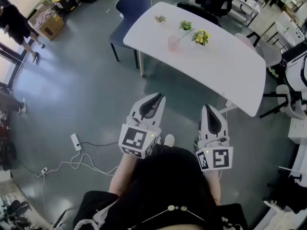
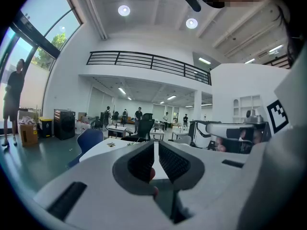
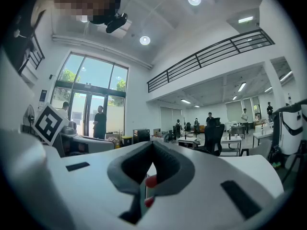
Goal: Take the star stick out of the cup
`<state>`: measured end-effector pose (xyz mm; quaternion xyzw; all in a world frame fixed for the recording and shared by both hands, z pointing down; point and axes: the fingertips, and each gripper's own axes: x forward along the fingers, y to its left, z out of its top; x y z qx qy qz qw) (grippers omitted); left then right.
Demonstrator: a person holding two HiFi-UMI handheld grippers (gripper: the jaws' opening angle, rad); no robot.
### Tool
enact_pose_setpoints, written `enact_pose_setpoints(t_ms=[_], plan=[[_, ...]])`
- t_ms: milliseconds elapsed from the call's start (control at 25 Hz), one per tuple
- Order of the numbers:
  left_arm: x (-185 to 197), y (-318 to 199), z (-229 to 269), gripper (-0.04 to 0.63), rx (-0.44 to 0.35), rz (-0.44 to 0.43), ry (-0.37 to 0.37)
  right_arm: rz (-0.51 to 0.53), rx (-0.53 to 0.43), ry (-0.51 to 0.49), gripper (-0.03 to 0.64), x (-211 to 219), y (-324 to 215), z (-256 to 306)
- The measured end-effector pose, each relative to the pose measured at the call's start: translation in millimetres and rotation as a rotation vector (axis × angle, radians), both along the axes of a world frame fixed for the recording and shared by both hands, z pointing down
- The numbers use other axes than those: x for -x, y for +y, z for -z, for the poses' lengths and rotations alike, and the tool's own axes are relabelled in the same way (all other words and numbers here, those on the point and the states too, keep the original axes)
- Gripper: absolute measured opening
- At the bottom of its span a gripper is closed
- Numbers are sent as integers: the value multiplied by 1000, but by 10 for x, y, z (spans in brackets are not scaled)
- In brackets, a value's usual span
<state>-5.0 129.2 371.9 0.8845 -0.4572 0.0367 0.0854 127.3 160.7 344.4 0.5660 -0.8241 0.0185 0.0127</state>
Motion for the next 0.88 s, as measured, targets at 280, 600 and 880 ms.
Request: enact_pose_setpoints(t_ms=[280, 600, 880], plan=[[15, -4, -4, 32, 3, -2, -2, 5, 8, -51, 3, -12, -4, 12], [237, 25, -69, 32, 11, 4, -10, 25, 38, -71, 3, 142, -39, -102], [437, 41, -203, 32, 39, 9, -21, 28, 65, -66, 4, 280, -43, -266]])
